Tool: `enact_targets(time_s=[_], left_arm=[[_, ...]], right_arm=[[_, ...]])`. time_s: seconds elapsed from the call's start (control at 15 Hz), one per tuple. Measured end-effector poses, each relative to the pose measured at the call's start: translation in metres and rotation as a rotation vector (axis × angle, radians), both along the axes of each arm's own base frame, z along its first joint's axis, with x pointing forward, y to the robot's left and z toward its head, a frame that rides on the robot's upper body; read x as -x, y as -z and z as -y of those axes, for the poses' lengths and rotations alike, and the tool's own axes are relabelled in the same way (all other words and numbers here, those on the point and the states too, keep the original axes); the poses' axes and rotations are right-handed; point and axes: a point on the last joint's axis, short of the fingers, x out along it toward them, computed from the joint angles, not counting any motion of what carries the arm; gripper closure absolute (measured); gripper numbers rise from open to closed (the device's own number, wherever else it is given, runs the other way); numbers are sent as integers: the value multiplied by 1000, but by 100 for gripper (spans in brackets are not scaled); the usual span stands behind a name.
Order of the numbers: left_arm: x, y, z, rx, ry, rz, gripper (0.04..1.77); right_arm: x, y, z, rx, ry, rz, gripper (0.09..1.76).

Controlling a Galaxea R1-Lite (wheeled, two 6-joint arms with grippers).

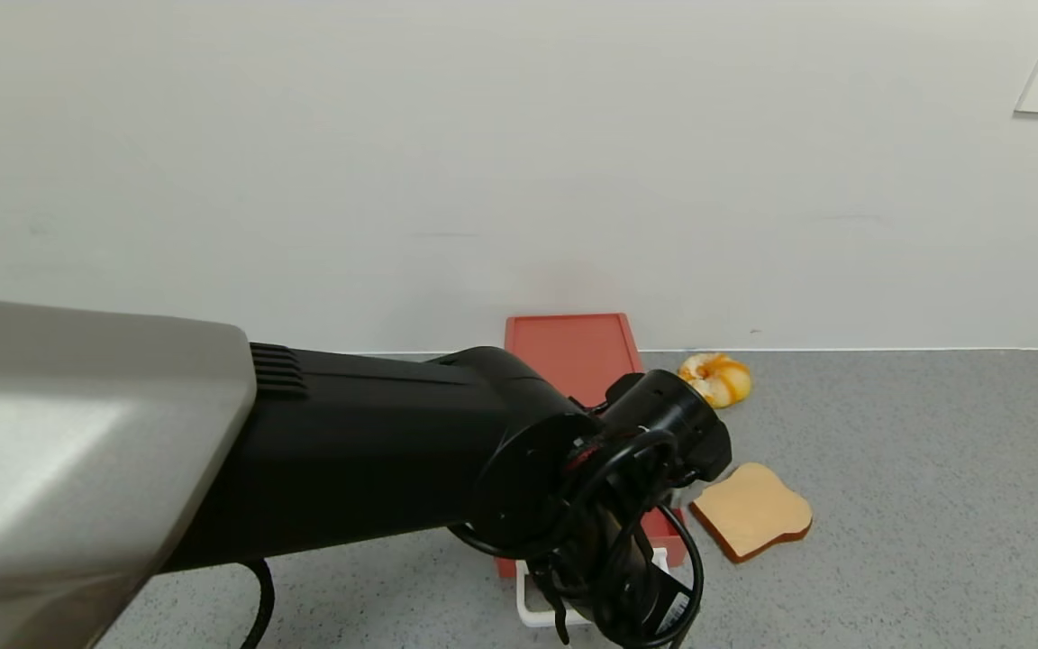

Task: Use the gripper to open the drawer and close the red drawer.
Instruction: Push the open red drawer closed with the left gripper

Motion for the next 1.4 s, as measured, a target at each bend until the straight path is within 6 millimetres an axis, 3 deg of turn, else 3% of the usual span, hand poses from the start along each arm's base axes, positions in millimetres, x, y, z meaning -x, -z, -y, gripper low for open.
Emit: enact_targets(time_s=[0.27,0.6,1.4], left_arm=[[-9,4,-14,-23,206,35,170],[-26,19,-18,53,290,179,170],[-20,43,-28,38,449,327,170]], right_arm=[[0,0,0,0,0,0,14],[0,0,0,0,0,0,14],[0,0,0,0,0,0,14]])
